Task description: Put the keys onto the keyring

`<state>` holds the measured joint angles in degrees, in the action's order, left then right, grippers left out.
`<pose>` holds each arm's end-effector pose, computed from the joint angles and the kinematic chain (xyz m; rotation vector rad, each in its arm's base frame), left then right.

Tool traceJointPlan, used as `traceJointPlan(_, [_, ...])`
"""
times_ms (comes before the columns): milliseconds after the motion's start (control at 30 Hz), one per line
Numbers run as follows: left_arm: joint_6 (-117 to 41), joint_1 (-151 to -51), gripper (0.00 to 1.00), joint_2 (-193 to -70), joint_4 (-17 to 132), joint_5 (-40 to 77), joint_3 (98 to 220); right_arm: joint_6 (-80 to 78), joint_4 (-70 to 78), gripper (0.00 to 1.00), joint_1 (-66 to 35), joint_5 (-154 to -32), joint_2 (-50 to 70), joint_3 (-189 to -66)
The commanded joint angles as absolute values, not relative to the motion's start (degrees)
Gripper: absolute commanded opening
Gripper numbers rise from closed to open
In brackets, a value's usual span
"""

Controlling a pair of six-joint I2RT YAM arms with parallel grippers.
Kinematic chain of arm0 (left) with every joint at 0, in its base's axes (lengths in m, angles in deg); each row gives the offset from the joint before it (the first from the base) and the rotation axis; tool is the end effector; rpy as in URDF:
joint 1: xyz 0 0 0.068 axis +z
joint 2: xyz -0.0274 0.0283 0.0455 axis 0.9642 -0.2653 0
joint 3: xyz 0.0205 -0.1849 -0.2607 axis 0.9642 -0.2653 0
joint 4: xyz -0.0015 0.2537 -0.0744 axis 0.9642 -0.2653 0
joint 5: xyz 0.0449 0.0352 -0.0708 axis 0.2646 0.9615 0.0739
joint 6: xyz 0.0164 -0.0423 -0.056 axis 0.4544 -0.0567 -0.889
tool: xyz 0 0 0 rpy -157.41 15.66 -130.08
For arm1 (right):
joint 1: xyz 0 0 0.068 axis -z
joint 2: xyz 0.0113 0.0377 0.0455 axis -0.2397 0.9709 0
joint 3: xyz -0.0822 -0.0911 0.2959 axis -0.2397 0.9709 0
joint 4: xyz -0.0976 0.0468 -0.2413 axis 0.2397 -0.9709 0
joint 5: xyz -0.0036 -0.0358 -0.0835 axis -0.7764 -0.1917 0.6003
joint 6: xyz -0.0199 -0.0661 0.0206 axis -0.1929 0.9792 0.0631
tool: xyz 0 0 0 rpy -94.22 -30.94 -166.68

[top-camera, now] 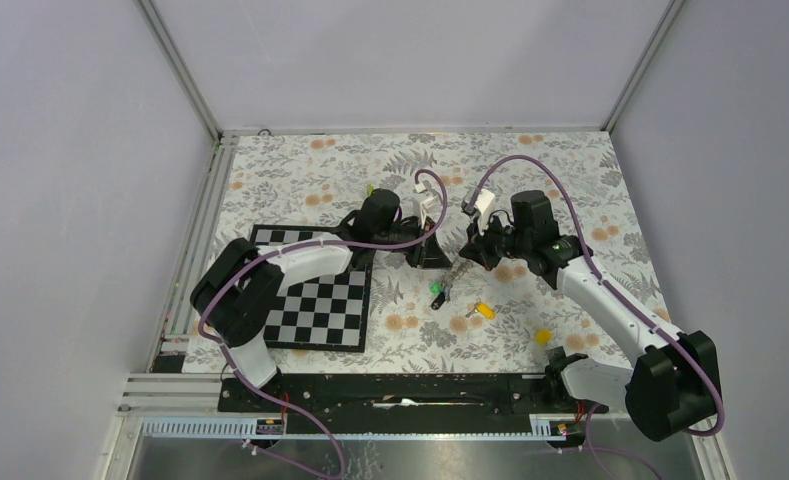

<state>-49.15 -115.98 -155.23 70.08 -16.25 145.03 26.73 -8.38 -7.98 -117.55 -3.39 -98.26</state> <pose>0.2736 -0.2954 0.2549 0.8773 2.0231 -1.4270 0.2276 0.1254 0.3008 -1.0608 1.8328 0.6123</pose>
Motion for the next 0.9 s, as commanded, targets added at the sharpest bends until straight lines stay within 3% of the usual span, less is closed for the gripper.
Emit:
traceJointPlan(0, [-47.29, -116.19, 0.00, -153.92, 70.81, -16.57, 146.94, 26.93, -6.98, 0.00, -7.50, -117.48, -3.35, -99.91])
traceJointPlan(333, [-52.17, -115.13, 0.00, -152.05, 74.75, -21.49, 145.64, 27.07, -7.08, 0.02, -7.31, -117.40, -3.83, -99.95])
traceJointPlan(633, [-69.69, -112.81, 0.00, -152.47, 80.71, -24.59, 145.54, 28.80, -8.51, 0.29, -7.31, -116.45, -4.19, -102.13])
traceJointPlan(867, [-80.68, -111.54, 0.00, -154.14, 86.22, -25.51, 143.82, 32.24, -10.37, 0.44, -7.36, -115.14, -5.77, -103.93])
